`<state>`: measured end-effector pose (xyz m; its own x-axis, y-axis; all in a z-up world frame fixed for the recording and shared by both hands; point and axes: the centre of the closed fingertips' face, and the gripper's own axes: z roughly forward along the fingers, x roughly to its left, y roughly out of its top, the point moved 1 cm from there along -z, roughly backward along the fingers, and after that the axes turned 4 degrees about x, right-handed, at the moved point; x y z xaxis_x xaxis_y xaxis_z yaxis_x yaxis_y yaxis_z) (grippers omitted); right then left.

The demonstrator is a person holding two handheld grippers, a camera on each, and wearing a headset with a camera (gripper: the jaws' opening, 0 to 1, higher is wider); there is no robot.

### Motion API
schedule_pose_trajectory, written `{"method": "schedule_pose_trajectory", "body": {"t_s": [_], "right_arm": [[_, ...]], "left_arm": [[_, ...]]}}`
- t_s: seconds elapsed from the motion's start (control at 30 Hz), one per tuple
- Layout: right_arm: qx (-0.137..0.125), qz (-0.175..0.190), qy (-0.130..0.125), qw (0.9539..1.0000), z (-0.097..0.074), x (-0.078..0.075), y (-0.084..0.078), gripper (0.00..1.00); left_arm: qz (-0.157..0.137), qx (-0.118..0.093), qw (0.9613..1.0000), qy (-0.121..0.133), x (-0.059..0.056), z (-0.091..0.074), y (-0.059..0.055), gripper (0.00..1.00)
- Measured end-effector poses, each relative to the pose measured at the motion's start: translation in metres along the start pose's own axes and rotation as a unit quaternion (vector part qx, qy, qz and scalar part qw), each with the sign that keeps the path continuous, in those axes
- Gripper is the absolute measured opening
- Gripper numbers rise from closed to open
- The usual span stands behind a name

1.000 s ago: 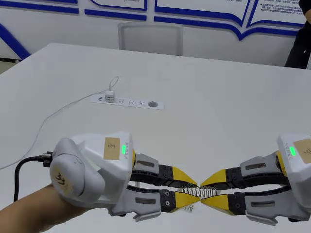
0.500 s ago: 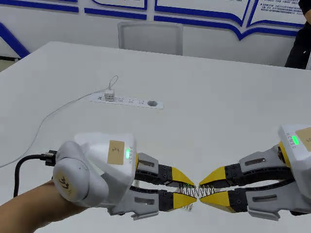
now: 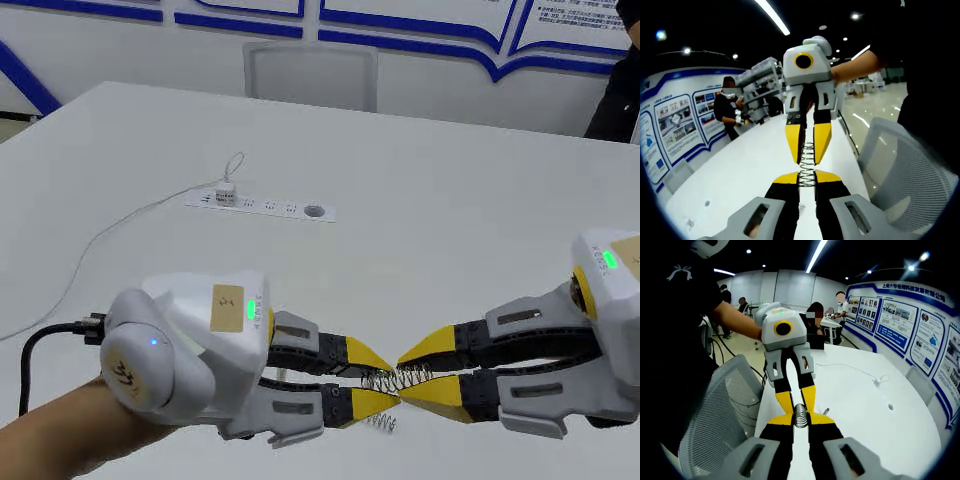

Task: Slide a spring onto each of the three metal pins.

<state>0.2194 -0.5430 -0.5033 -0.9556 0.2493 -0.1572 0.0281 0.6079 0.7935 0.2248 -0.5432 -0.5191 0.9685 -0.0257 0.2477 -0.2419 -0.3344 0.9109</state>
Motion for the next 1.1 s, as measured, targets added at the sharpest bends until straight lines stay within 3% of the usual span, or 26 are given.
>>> {"method": "schedule_pose_trajectory", "body": {"t_s": [0.53,0.83,1.1], "right_arm": [[-0.035,0.016,0.005,0.9992,0.008,0.003,0.019,0.11],[-0.042,0.032,-0.004,0.9986,0.010,-0.002,0.023,0.12],[-0.039,0.049,-0.005,0.9980,0.009,-0.005,0.020,0.16]], "left_arm": [[-0.025,-0.007,0.9996,0.011,-0.004,0.006,-0.002,0.09],[-0.041,-0.020,0.9986,0.028,0.002,0.002,-0.003,0.09],[-0.041,-0.019,0.9986,0.027,0.001,0.003,-0.004,0.09]]}}
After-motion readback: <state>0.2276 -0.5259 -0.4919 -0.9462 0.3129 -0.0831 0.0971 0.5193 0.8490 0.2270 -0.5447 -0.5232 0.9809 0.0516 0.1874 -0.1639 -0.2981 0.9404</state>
